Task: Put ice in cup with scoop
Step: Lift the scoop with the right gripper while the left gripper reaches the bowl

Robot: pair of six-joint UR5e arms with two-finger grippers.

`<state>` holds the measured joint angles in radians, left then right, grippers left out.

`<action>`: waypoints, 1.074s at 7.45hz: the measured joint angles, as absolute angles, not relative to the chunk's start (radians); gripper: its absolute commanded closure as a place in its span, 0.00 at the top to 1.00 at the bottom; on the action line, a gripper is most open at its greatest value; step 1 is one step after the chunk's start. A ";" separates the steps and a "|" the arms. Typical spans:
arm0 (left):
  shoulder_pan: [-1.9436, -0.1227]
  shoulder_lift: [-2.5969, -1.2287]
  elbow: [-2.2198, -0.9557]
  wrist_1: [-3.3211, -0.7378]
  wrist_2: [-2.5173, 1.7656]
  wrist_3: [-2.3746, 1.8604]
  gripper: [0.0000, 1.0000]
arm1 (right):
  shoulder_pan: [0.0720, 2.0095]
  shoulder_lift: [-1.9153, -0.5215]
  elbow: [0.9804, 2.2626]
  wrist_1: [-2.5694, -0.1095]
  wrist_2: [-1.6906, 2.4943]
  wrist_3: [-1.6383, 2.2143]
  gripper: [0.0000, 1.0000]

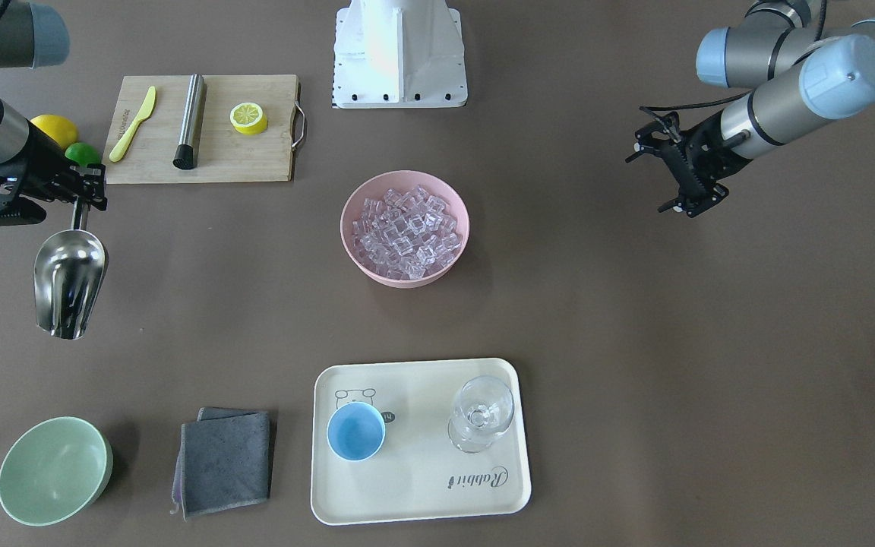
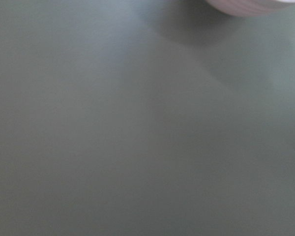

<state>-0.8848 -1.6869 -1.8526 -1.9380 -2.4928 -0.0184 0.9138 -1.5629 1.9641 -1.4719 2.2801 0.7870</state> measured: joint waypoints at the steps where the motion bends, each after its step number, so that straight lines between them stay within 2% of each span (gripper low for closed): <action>1: -0.830 -1.690 -1.832 -2.074 -2.474 -0.020 0.99 | 0.933 -1.538 1.990 -1.493 2.280 0.720 0.00; 8: -0.683 -1.827 -1.750 -2.346 -2.333 -0.010 0.99 | 0.940 -1.507 2.069 -1.574 2.163 -0.099 0.00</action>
<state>-0.6825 -1.8273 -1.7495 -2.3463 -2.3328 -0.0096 0.9396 -1.5074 2.0687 -1.5744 2.1631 -0.0993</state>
